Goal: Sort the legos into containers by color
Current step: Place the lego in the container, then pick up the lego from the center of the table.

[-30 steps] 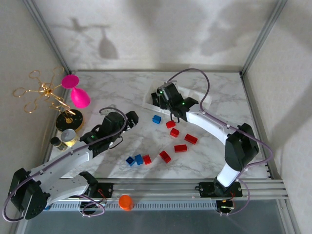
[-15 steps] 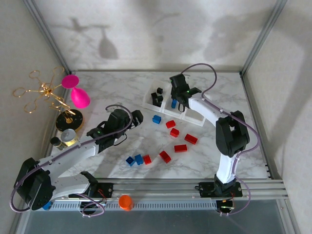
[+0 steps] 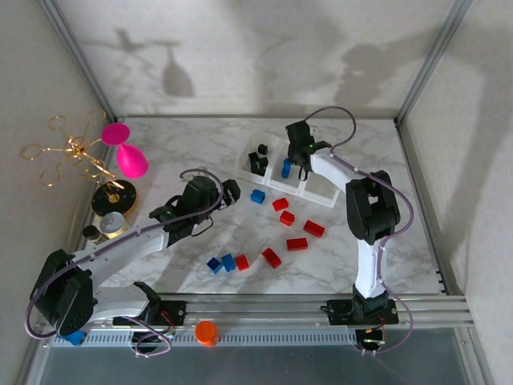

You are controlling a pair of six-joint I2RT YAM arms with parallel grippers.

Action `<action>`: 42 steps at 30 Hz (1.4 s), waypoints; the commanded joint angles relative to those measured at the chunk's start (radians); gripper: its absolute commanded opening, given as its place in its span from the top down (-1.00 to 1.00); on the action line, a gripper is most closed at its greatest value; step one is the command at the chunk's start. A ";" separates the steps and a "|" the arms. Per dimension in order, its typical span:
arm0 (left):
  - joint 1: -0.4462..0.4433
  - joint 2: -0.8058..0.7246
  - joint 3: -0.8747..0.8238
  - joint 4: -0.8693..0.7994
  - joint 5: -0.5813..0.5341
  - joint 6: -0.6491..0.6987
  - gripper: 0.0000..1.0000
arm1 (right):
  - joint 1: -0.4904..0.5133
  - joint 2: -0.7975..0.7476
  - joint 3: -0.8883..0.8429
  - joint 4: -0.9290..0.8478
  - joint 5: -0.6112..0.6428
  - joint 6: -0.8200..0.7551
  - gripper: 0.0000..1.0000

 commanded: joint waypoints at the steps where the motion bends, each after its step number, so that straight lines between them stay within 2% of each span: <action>1: 0.008 0.003 0.034 0.000 0.002 0.015 -0.99 | -0.006 -0.002 0.021 0.013 -0.012 -0.012 0.27; 13: 0.007 -0.004 0.061 -0.022 -0.019 0.017 -0.99 | -0.002 -0.103 0.000 0.010 -0.028 -0.029 -0.02; 23: 0.009 -0.087 0.033 -0.078 -0.056 0.009 -0.99 | 0.059 -0.260 -0.141 0.035 -0.105 -0.040 -0.17; 30: 0.008 -0.188 -0.044 -0.124 -0.088 -0.024 -0.99 | 0.145 -0.374 -0.278 0.045 -0.145 -0.032 -0.26; 42: 0.008 -0.353 -0.175 -0.196 -0.140 -0.104 -0.99 | 0.377 -0.466 -0.453 0.051 -0.169 0.037 -0.36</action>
